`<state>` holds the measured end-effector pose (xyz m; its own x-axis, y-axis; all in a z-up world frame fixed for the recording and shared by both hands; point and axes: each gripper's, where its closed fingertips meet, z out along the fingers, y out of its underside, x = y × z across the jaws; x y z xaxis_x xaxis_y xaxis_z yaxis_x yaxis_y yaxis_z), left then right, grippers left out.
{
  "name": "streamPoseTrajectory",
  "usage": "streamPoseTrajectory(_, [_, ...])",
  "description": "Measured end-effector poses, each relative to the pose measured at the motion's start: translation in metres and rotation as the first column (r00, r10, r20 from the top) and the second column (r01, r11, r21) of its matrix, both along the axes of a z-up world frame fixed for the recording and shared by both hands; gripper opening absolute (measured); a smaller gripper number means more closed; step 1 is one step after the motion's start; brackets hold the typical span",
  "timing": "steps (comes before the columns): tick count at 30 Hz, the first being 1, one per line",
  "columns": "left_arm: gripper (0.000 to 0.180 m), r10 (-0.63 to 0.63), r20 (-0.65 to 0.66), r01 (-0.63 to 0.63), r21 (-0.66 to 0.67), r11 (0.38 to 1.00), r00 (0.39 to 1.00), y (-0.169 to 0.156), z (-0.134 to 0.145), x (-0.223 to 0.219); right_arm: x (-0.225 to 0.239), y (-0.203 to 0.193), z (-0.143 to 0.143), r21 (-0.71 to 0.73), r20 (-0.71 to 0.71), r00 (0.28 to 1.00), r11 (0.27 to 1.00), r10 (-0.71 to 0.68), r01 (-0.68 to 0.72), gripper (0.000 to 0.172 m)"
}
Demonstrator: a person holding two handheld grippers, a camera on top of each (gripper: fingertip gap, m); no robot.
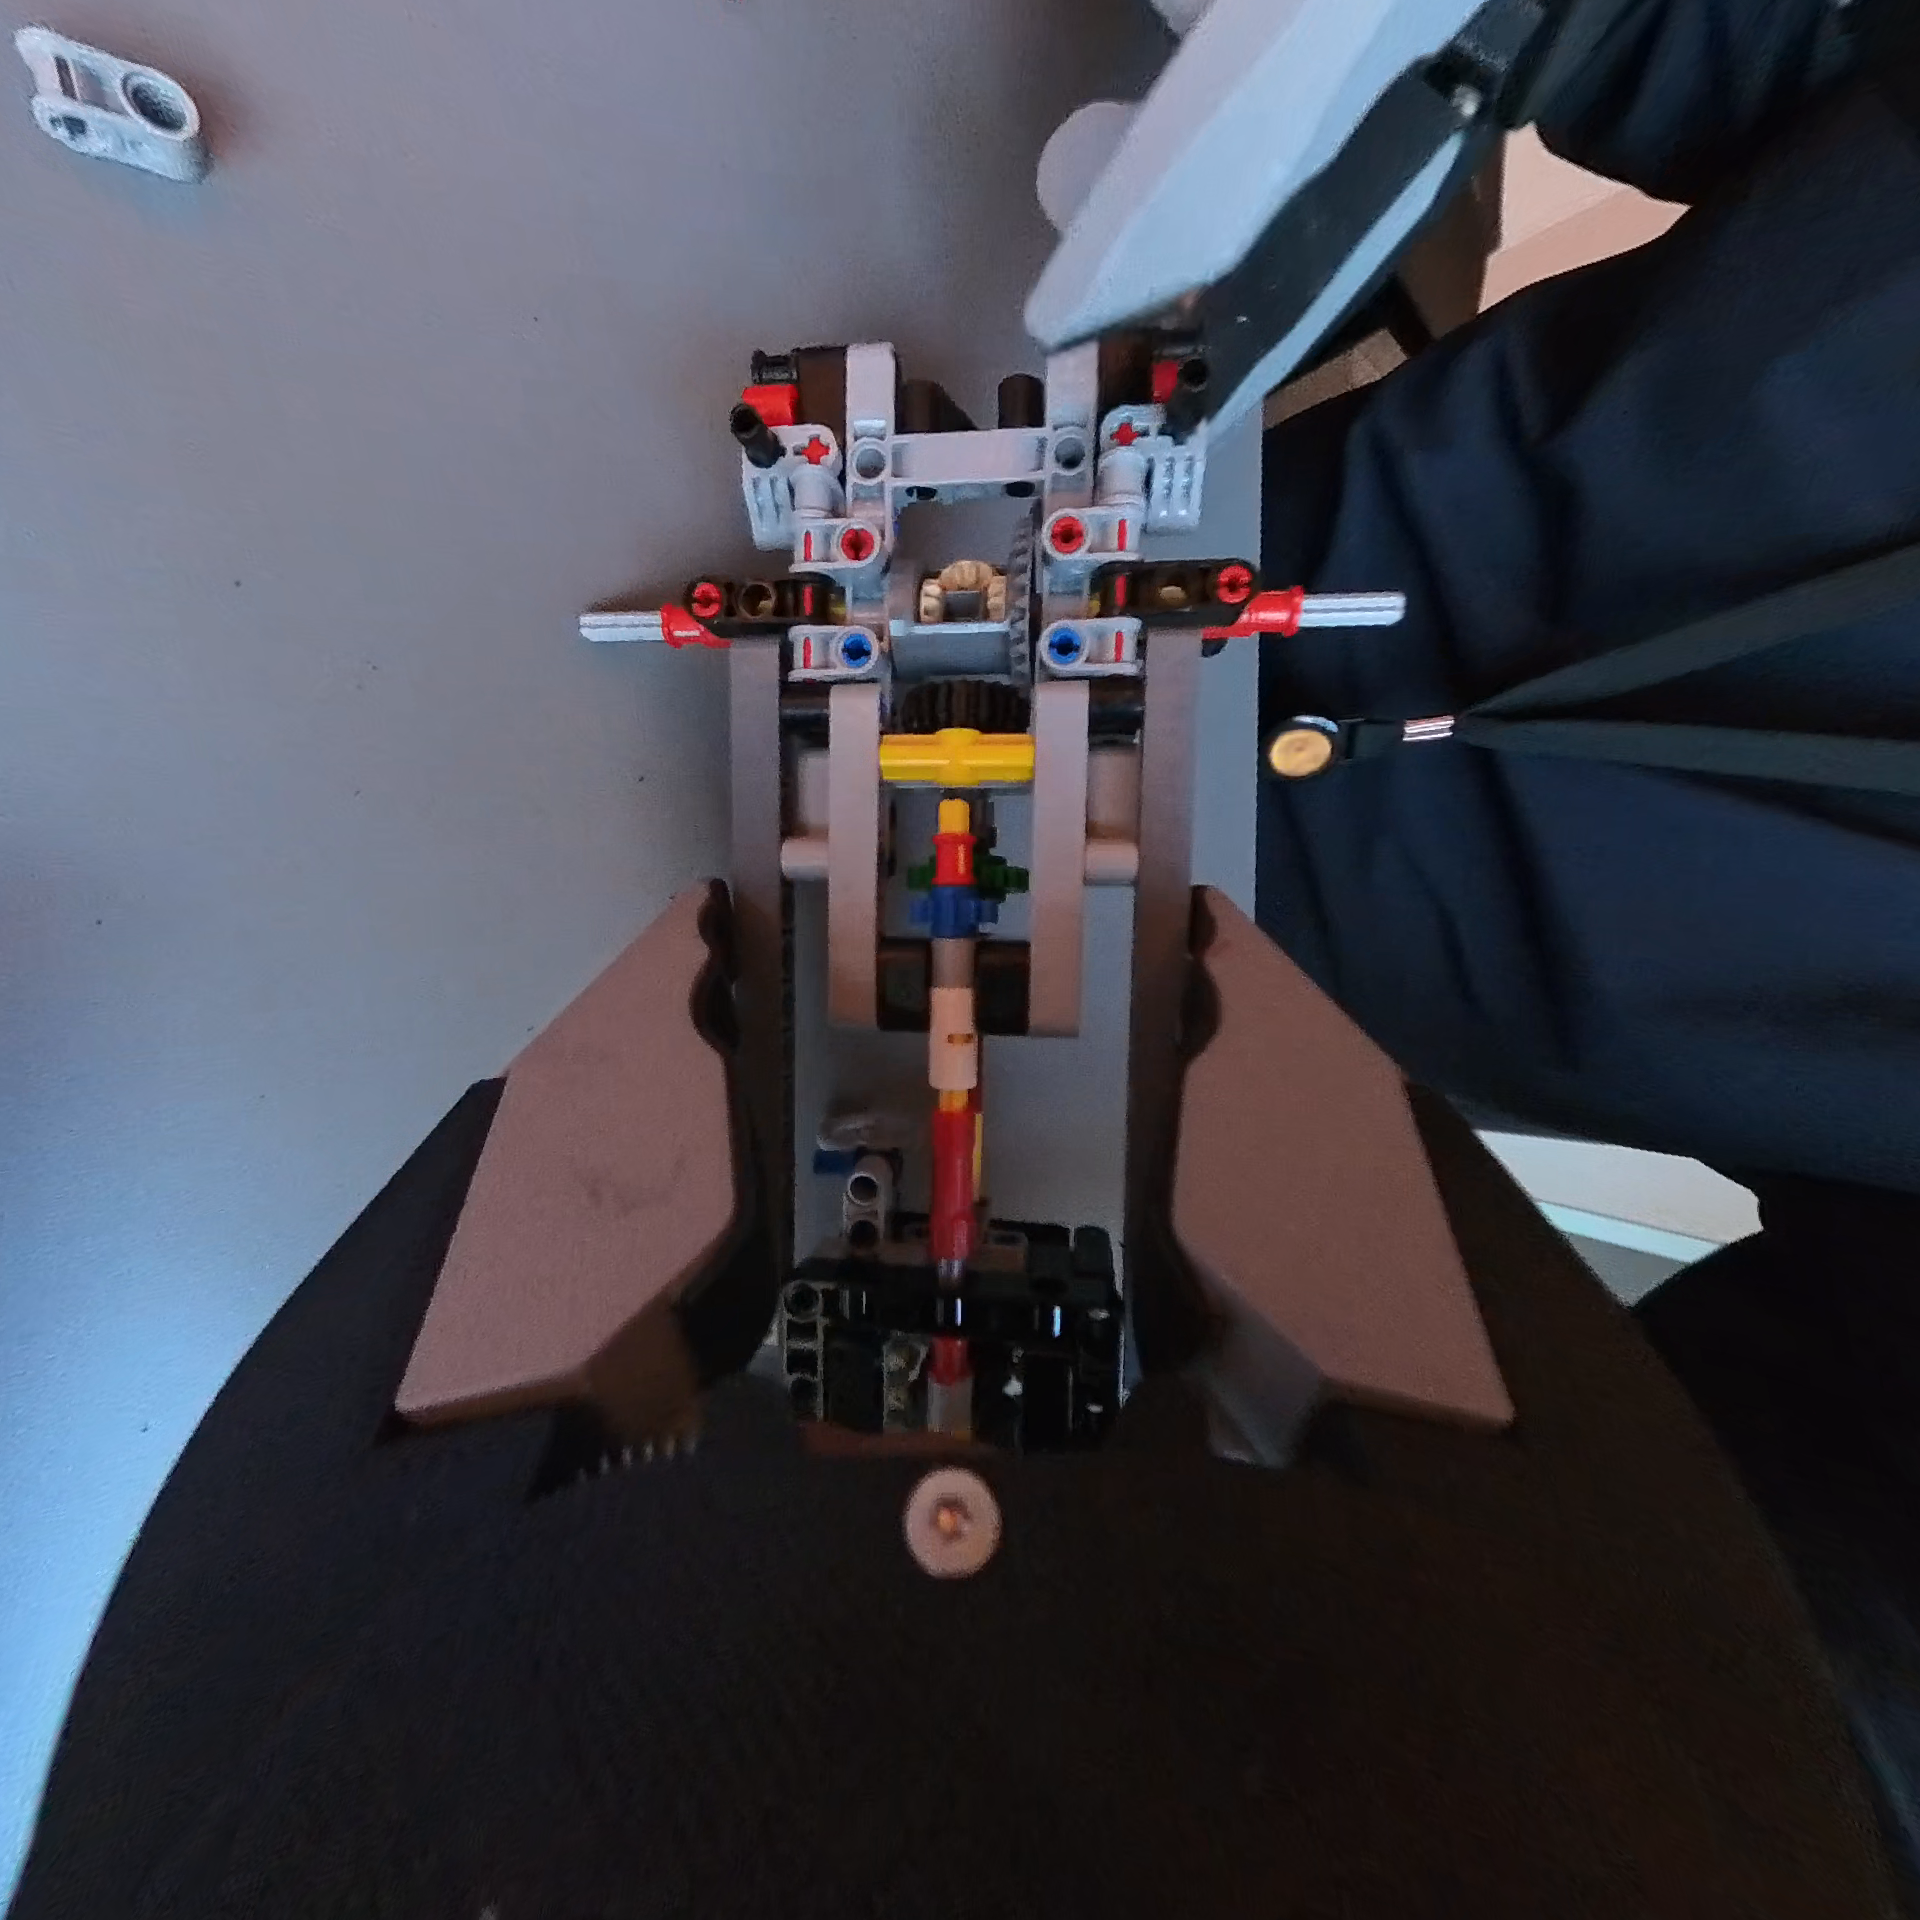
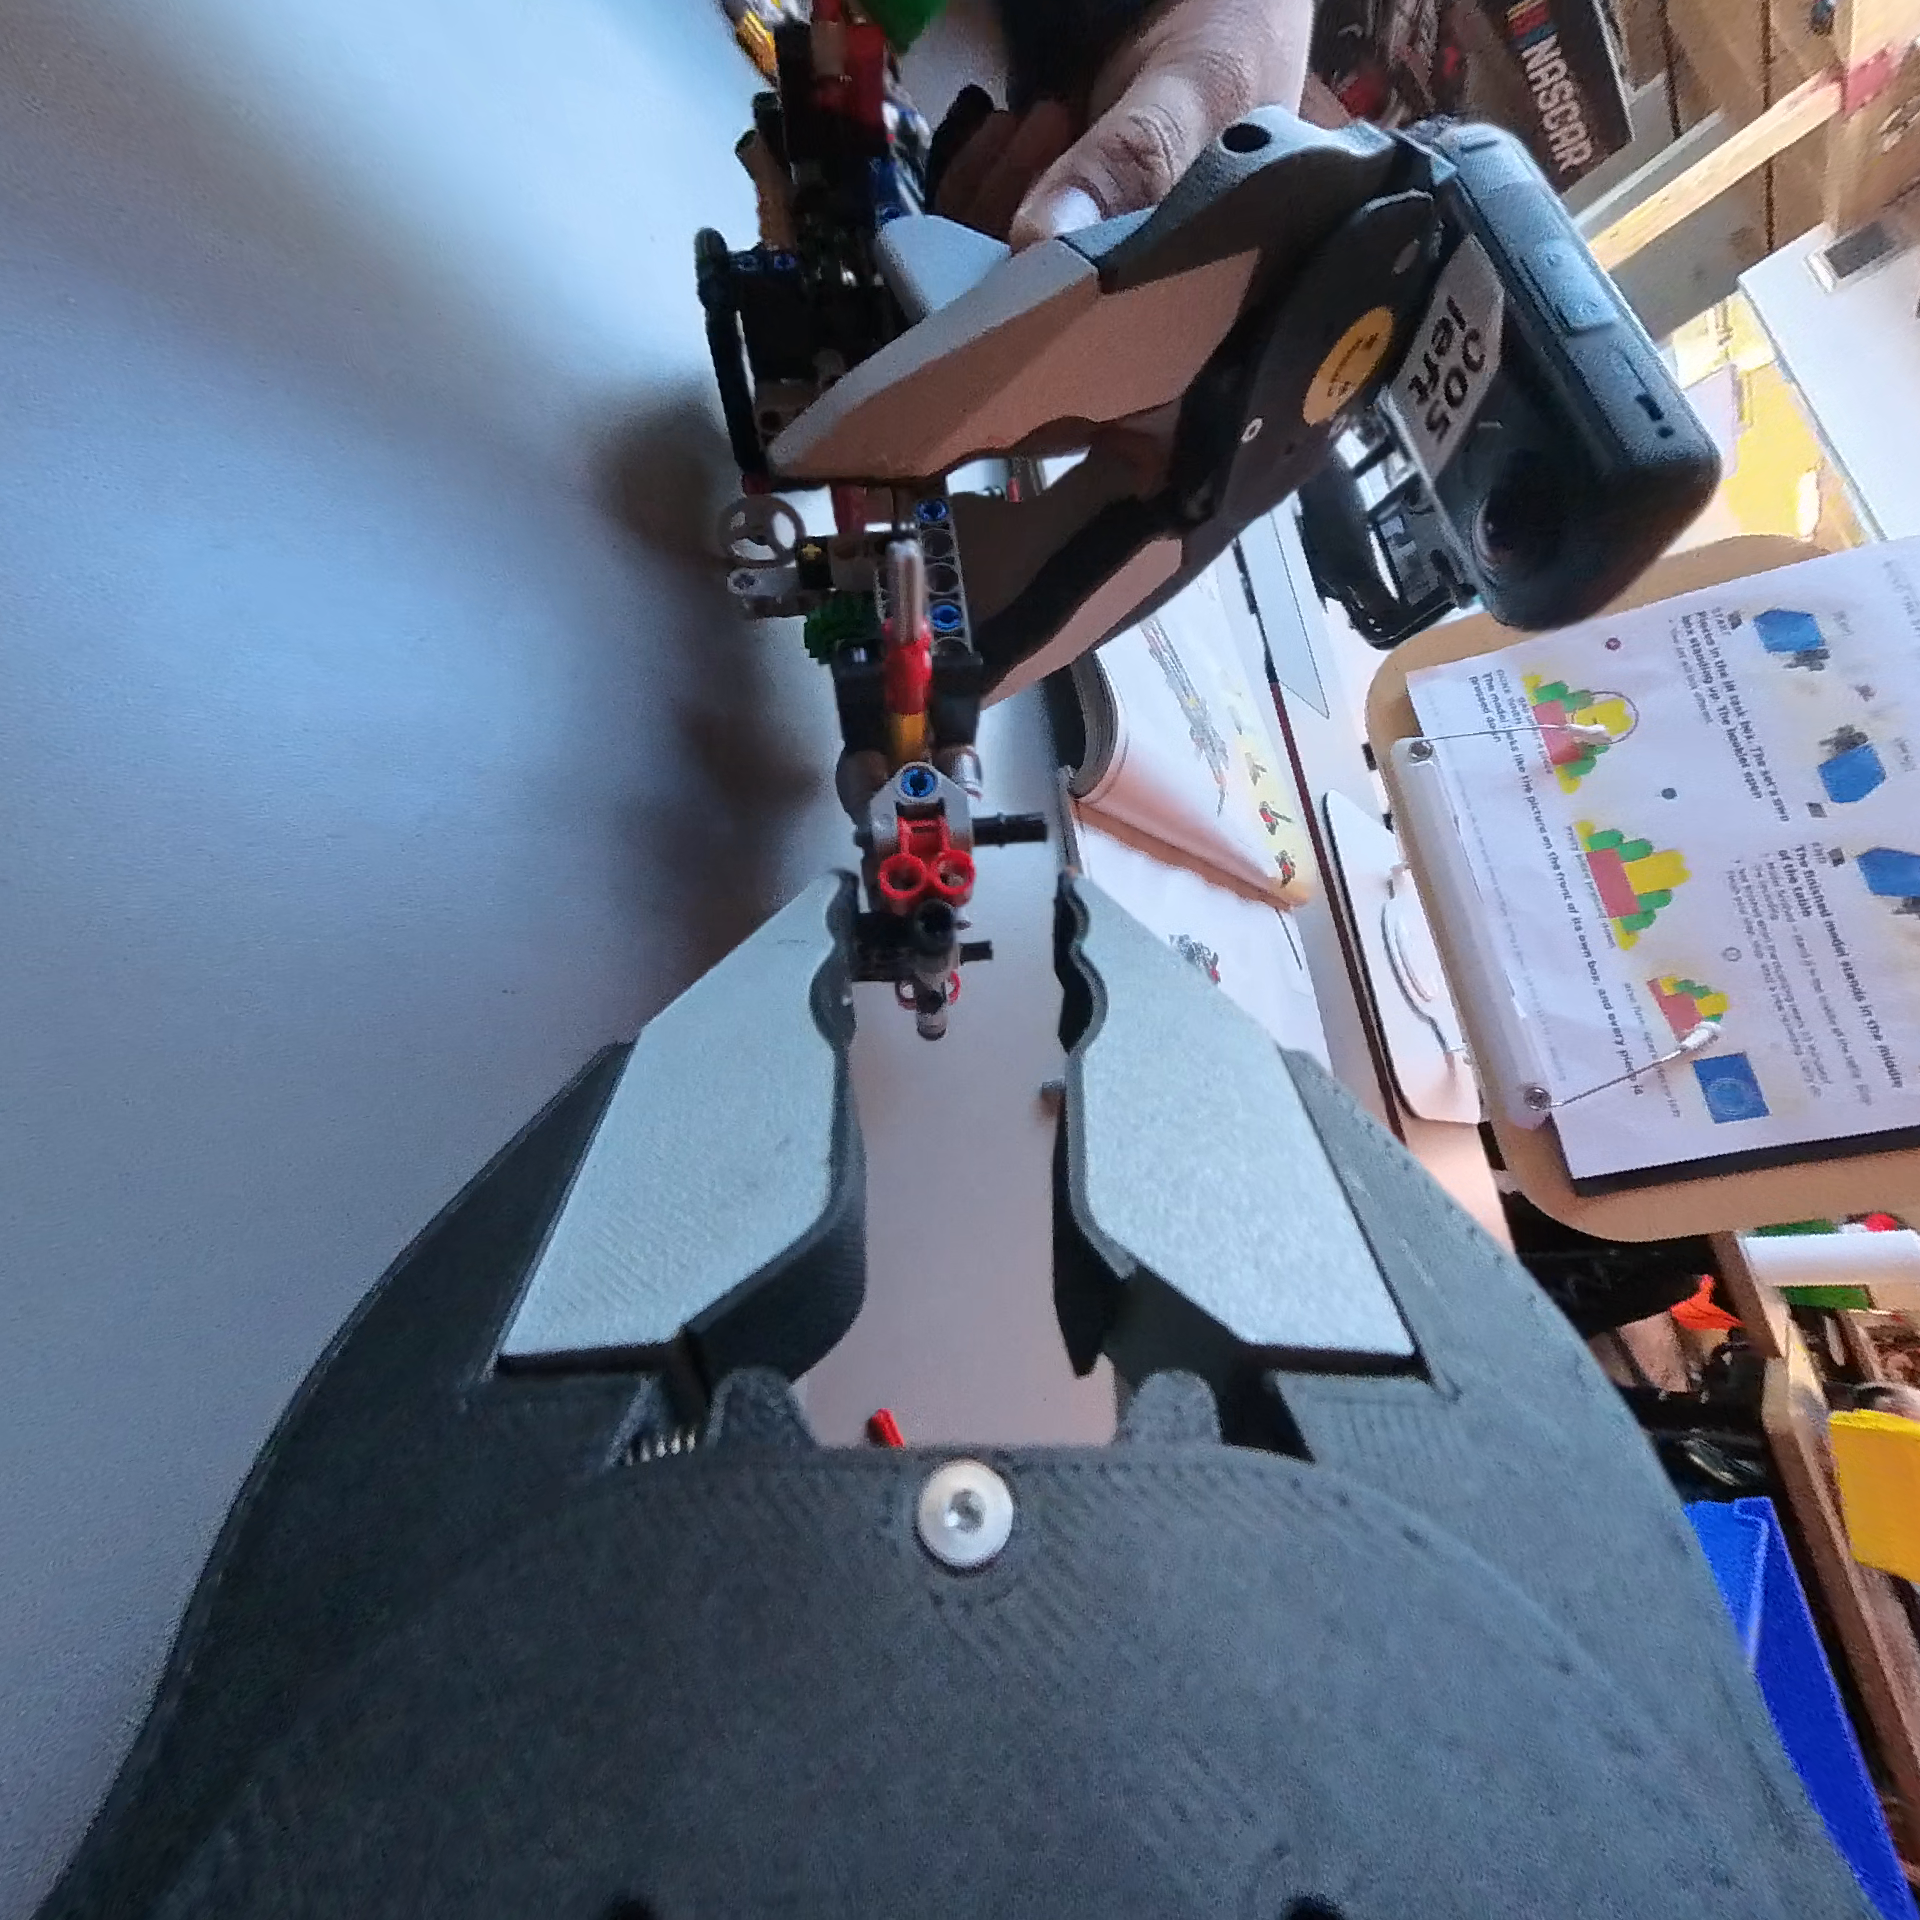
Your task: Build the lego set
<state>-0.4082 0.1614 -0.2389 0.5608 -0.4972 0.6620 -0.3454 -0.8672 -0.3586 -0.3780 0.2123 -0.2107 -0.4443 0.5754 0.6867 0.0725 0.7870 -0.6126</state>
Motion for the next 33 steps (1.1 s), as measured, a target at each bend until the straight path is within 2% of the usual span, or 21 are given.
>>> streamPoseTrajectory(2, [0.084, 0.007, 0.011, -0.007, 0.002, 1.000, 1.000, 0.000, 0.000, 0.000, 0.000, 0.003, 0.003, -0.033, 0.006, 1.000, 0.999, 0.013, -0.013, 0.040])
streamPoseTrajectory(7, [0.084, 0.003, 0.022, -0.003, 0.002, 1.000, 1.000, 0.000, 0.001, 0.000, 0.001, -0.001, 0.009, -0.016, -0.012, 0.996, 0.996, 0.086, -0.086, 0.038])
streamPoseTrajectory(11, [0.084, 0.017, 0.049, -0.018, 0.017, 1.000, 0.999, 0.000, 0.002, 0.001, 0.004, -0.007, 0.007, -0.022, -0.011, 0.990, 0.990, 0.137, -0.138, 0.027])
streamPoseTrajectory(16, [0.084, 0.032, 0.065, -0.034, 0.030, 0.999, 0.997, 0.000, 0.002, 0.002, 0.010, -0.014, 0.007, -0.098, -0.009, 0.982, 0.977, 0.187, -0.187, 0.033])
streamPoseTrajectory(25, [0.085, 0.053, 0.100, -0.050, -0.025, 0.998, 0.994, 0.000, 0.001, 0.003, 0.003, -0.007, 0.009, -0.077, -0.057, 0.991, 0.989, 0.124, -0.128, 0.027])
streamPoseTrajectory(27, [0.085, 0.055, 0.098, -0.053, -0.020, 0.998, 0.994, 0.000, 0.001, 0.003, 0.002, -0.006, 0.011, -0.082, -0.072, 0.990, 0.989, 0.120, -0.125, 0.032])
streamPoseTrajectory(28, [0.086, 0.052, 0.093, -0.051, -0.019, 0.999, 0.994, 0.000, 0.000, 0.003, 0.000, -0.003, 0.016, -0.094, -0.101, 0.990, 0.989, 0.100, -0.110, 0.045])
streamPoseTrajectory(29, [0.085, 0.051, 0.089, -0.050, -0.019, 0.999, 0.995, 0.000, 0.000, 0.003, 0.000, -0.003, 0.018, -0.105, -0.110, 0.988, 0.988, 0.105, -0.117, 0.049])
streamPoseTrajectory(33, [0.085, 0.053, 0.086, -0.051, -0.025, 0.998, 0.995, 0.000, 0.000, 0.003, 0.003, -0.010, 0.016, -0.076, -0.097, 0.982, 0.983, 0.162, -0.169, 0.031])
